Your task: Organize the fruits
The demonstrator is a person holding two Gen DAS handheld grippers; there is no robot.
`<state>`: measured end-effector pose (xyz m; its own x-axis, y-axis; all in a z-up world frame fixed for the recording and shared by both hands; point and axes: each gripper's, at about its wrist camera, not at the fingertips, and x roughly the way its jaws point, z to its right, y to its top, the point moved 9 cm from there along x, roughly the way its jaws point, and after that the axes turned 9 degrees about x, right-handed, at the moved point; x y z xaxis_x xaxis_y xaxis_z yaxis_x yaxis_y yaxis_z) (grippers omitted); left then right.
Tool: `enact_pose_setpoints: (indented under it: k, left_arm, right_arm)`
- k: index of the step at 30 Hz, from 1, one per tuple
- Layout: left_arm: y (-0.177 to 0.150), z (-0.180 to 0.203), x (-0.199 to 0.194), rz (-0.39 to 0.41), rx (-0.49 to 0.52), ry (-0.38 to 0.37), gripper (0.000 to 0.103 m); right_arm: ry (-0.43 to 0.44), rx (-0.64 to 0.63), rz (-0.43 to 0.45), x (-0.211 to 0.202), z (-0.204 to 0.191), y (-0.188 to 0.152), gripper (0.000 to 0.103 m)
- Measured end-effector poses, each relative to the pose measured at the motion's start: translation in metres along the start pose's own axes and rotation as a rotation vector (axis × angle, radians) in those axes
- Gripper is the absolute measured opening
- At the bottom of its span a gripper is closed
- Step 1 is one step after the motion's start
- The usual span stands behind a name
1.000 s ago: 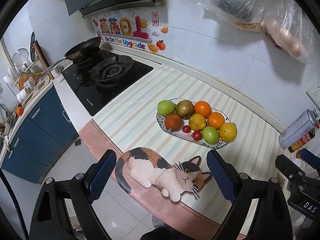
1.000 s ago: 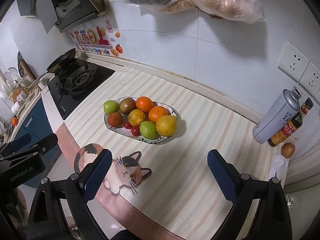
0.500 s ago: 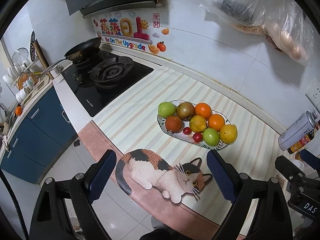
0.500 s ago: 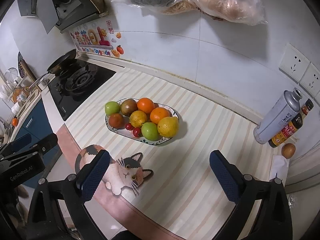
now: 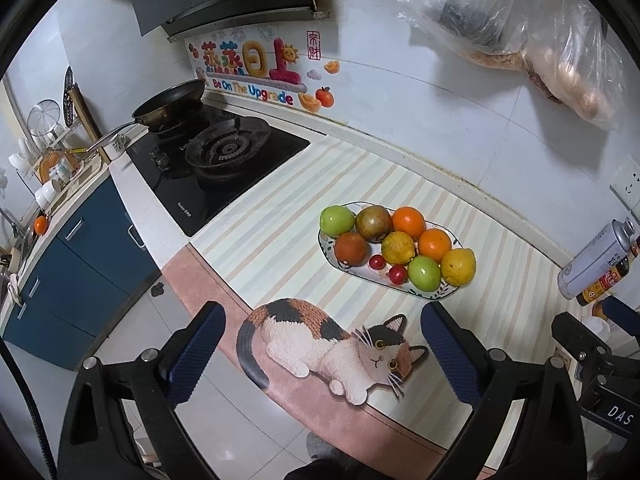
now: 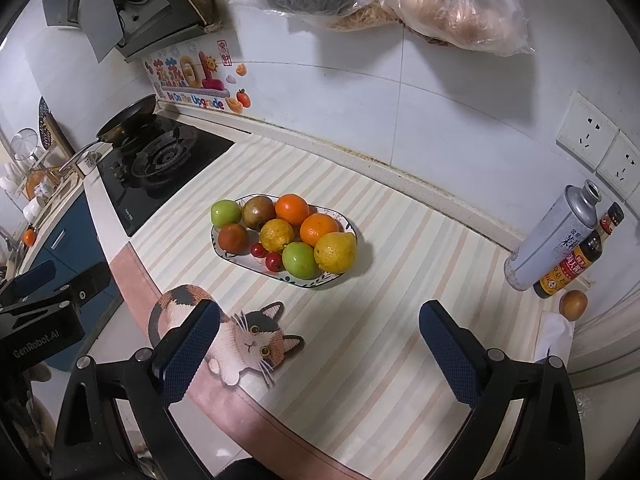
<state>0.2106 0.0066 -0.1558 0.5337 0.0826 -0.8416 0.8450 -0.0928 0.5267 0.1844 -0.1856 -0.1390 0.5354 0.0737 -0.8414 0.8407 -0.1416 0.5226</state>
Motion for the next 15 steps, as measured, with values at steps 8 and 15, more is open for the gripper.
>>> enact_pose_setpoints:
  k: [8, 15]
  left_arm:
    - [-0.002, 0.001, -0.002, 0.007, 0.005, 0.001, 0.1]
    - [-0.002, 0.005, -0.011, 0.019, 0.004, 0.001, 0.1]
  right_arm:
    - [0.003, 0.0, 0.012, -0.007, 0.001, 0.001, 0.102]
    - [0.003, 0.002, 0.02, -0.012, 0.003, 0.002, 0.102]
